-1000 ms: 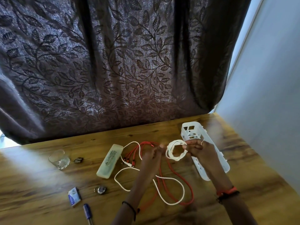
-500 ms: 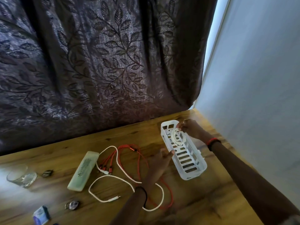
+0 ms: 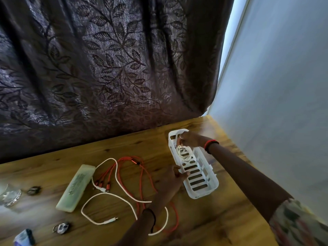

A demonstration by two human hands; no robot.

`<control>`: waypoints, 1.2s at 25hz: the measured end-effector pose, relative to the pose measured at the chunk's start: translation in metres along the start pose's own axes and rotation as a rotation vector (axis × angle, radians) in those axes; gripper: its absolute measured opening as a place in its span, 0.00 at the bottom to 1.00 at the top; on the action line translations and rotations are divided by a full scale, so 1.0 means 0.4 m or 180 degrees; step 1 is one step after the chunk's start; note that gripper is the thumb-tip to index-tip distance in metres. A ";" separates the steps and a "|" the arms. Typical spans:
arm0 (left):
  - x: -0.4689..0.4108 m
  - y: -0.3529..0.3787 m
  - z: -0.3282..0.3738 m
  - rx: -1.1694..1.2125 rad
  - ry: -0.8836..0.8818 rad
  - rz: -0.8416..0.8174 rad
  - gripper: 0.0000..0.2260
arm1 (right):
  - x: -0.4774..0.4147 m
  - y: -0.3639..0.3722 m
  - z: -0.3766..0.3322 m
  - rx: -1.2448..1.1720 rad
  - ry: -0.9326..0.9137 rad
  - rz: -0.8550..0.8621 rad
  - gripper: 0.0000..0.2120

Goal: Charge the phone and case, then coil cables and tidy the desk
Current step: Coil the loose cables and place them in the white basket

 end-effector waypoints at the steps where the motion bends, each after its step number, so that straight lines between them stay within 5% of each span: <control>1: -0.003 -0.001 -0.002 -0.0002 0.0006 0.0002 0.21 | -0.007 0.005 0.000 -0.0036 0.0010 0.0001 0.11; 12: 0.009 -0.008 0.012 -0.0005 0.0050 -0.0077 0.18 | 0.017 -0.048 0.003 -0.0248 0.0083 0.0841 0.10; 17: 0.042 -0.053 0.006 0.0483 0.0163 0.0051 0.01 | 0.059 -0.081 -0.064 -0.0915 -0.0162 0.1416 0.10; 21: 0.090 -0.157 -0.044 0.0677 0.0351 0.0431 0.08 | 0.091 -0.042 -0.184 -0.1402 -0.0374 0.1516 0.11; 25: 0.138 -0.294 -0.141 -0.1016 0.0587 0.0727 0.14 | 0.104 0.089 -0.308 -0.1153 -0.0579 0.0873 0.11; 30: 0.164 -0.373 -0.237 -0.2693 0.0534 0.0115 0.18 | 0.102 0.307 -0.411 -0.1037 -0.0378 -0.0031 0.10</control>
Point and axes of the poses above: each hand's wrist, its own x-axis away from the middle knuckle, its own y-axis out of the palm, z = x × y, the point moved 3 cm from there along -x, towards the middle knuckle, and after that the axes turned 6 degrees about -z, right-handed, at the moved point
